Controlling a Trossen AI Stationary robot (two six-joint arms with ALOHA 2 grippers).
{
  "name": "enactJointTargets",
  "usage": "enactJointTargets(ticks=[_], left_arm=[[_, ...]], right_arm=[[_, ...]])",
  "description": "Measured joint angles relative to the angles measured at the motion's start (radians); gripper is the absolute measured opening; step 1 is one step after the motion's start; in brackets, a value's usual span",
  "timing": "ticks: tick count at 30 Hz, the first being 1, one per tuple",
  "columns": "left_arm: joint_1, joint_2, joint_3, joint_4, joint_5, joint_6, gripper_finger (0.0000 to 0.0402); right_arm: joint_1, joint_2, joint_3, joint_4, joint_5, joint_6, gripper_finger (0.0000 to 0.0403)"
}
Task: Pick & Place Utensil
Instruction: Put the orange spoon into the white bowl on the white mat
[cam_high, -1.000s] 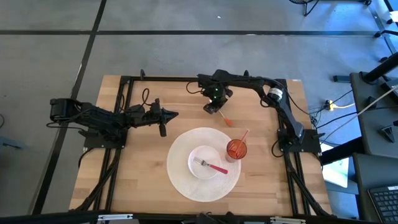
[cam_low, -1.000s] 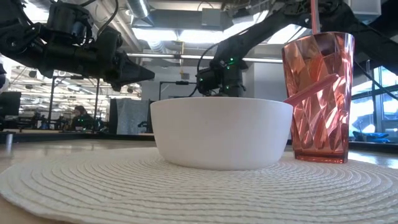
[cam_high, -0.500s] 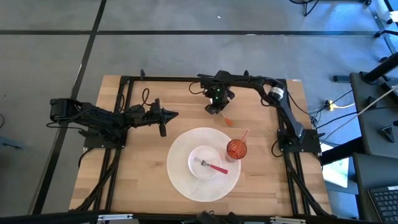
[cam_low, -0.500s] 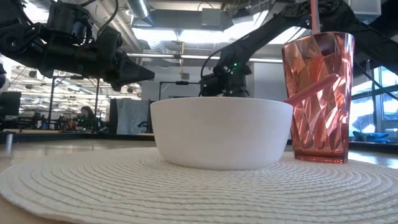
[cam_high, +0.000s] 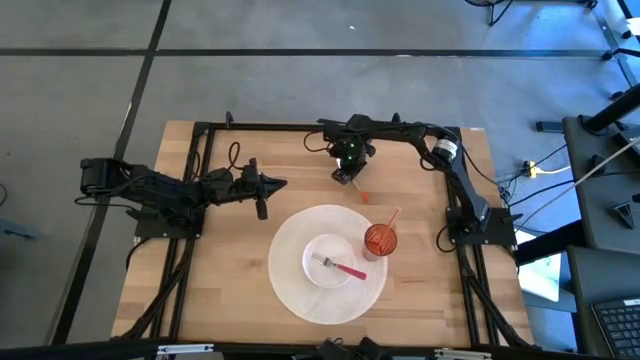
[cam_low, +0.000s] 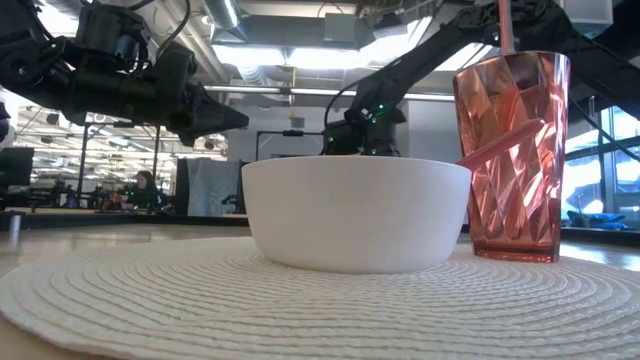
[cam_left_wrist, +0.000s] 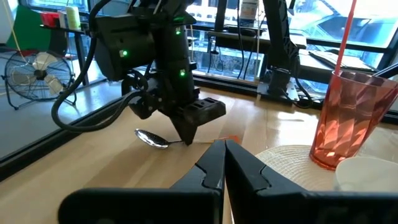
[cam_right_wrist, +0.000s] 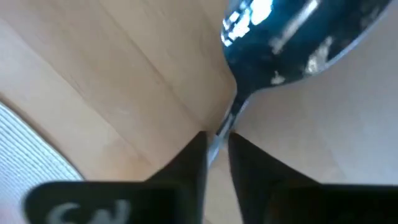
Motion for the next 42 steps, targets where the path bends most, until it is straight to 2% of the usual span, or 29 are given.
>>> enactJointTargets(ticks=[2, 4, 8, 12, 17, 21, 29, 34, 38, 42], left_arm=[[0.000, 0.000, 0.000, 0.000, -0.001, 0.000, 0.0003], [0.000, 0.000, 0.000, 0.000, -0.001, 0.000, 0.0003], [0.000, 0.000, 0.000, 0.000, -0.002, 0.000, 0.0003], [0.000, 0.000, 0.000, 0.000, -0.002, 0.000, 0.0003], [0.000, 0.000, 0.000, -0.002, -0.002, 0.000, 0.0003], [0.000, 0.000, 0.000, -0.015, -0.002, 0.000, 0.0003], [0.000, 0.000, 0.000, -0.018, -0.002, 0.000, 0.0003], [0.000, 0.000, 0.000, -0.019, -0.002, -0.004, 0.0003], [0.000, 0.000, 0.000, -0.024, -0.002, 0.000, 0.0003], [0.000, 0.000, 0.000, -0.045, 0.004, 0.000, 0.0003]], right_arm=[[0.000, 0.000, 0.000, 0.010, 0.015, -0.017, 0.0027], [0.001, 0.000, 0.002, 0.023, 0.030, -0.042, 0.0011], [0.001, 0.002, 0.013, 0.046, 0.037, -0.074, 0.0018], [0.010, 0.007, 0.067, 0.070, 0.044, -0.121, 0.0004], [0.054, 0.008, 0.163, 0.045, 0.106, -0.164, 0.0002], [0.093, 0.008, 0.232, 0.005, 0.115, -0.197, 0.0001], [0.116, 0.007, 0.277, -0.024, 0.139, -0.191, 0.0003], [0.115, 0.006, 0.277, -0.033, 0.105, -0.214, 0.0037], [0.115, 0.006, 0.277, -0.067, 0.015, -0.290, 0.0082], [0.115, 0.005, 0.269, -0.079, 0.006, -0.353, 0.0129]])
